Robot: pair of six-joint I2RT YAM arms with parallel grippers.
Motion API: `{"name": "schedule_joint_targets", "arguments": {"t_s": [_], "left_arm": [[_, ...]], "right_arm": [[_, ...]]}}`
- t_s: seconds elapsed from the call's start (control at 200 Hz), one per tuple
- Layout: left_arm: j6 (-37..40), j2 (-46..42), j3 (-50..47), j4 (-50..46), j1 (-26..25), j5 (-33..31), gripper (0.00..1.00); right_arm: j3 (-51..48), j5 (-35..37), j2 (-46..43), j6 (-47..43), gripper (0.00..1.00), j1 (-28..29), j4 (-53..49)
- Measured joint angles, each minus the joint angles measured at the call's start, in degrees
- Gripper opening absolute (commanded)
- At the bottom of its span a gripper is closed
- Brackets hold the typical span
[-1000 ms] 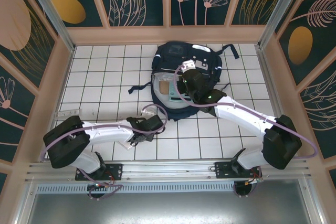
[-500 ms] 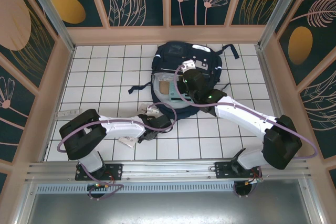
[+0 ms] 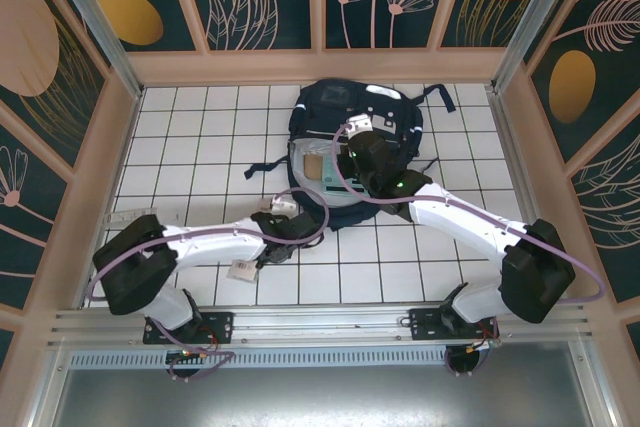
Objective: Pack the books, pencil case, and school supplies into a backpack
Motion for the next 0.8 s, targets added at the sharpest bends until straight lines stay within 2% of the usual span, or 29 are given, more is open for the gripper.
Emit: {"name": "schedule_joint_targets", "arguments": {"t_s": [0.225, 0.415, 0.636, 0.801], "left_arm": [[2.21, -10.47, 1.62, 6.34, 0.11, 5.81, 0.0], [4.15, -13.99, 1.92, 14.93, 1.22, 15.8, 0.0], [2.93, -16.79, -2.62, 28.24, 9.99, 32.09, 0.0], [-0.09, -16.13, -5.31, 38.12, 13.33, 42.07, 0.0]], "right_arm": [[0.0, -0.09, 0.0, 0.42, 0.05, -0.22, 0.0], [0.0, -0.9, 0.0, 1.07, 0.05, -0.66, 0.02], [0.0, -1.27, 0.0, 1.25, 0.05, -0.74, 0.02], [0.0, -1.46, 0.0, 1.27, 0.05, -0.81, 0.02]]}}
